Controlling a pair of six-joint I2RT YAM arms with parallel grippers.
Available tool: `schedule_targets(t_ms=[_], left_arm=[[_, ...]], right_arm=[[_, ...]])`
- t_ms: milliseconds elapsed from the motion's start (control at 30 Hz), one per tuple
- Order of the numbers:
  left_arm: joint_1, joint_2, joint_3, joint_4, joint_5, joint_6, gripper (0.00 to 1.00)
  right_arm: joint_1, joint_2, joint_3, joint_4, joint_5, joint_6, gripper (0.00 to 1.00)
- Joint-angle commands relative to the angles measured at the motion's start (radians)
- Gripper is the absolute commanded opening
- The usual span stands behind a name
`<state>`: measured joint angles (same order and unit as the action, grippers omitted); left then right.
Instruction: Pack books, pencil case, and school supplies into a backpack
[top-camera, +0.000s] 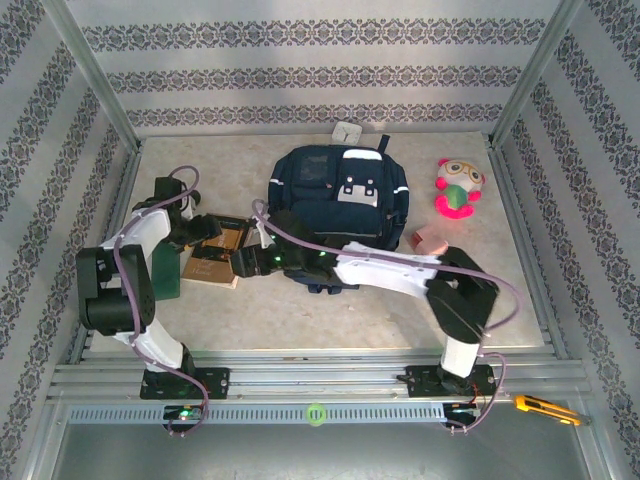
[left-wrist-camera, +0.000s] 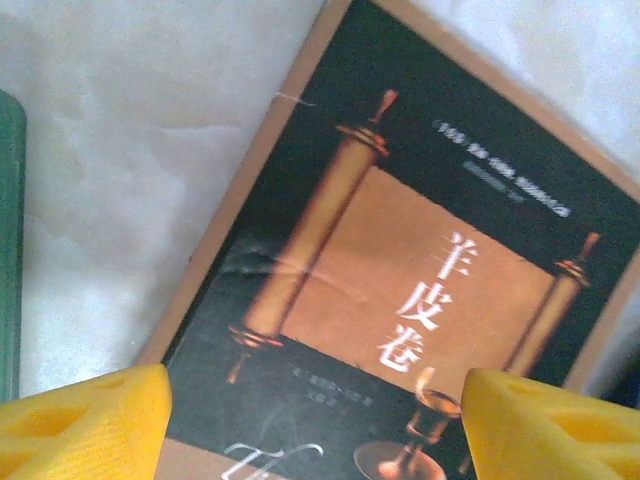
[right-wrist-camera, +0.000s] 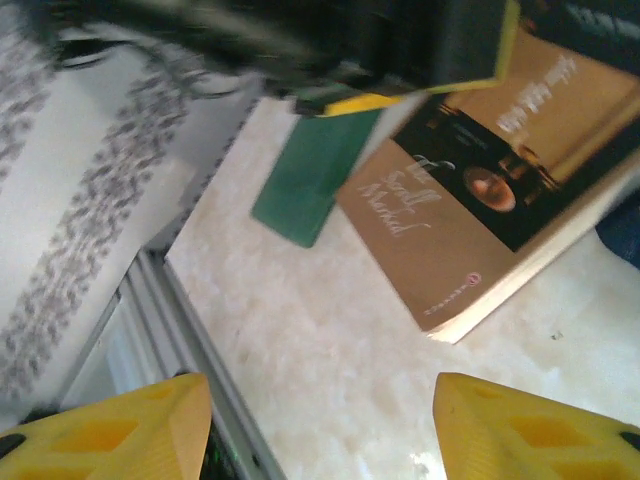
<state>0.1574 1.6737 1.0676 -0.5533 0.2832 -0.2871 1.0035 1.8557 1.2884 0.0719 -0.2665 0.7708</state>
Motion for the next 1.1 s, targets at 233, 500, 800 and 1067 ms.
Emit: schedule_targets(t_ms=[233, 500, 800, 1067], left_arm=[[0.031, 0.095, 0.049, -0.05, 0.062, 0.03, 0.74], [0.031, 0.036, -0.033, -0.069, 0.112, 0.021, 0.73], [0.048, -0.136, -0.034, -0.135, 0.069, 0.035, 0.77], [0.08, -0.07, -0.058, -0.113, 0.095, 0.076, 0.71]], right_arm=[[0.012, 0.249, 0.126, 0.095, 0.033, 0.377, 0.62], [-0.016, 0.324, 0.222, -0.026, 0.107, 0.296, 0.62], [-0.022, 0.249, 0.149, -0.112, 0.186, 0.259, 0.64], [-0.015, 0.277, 0.174, -0.133, 0.148, 0.293, 0.63]])
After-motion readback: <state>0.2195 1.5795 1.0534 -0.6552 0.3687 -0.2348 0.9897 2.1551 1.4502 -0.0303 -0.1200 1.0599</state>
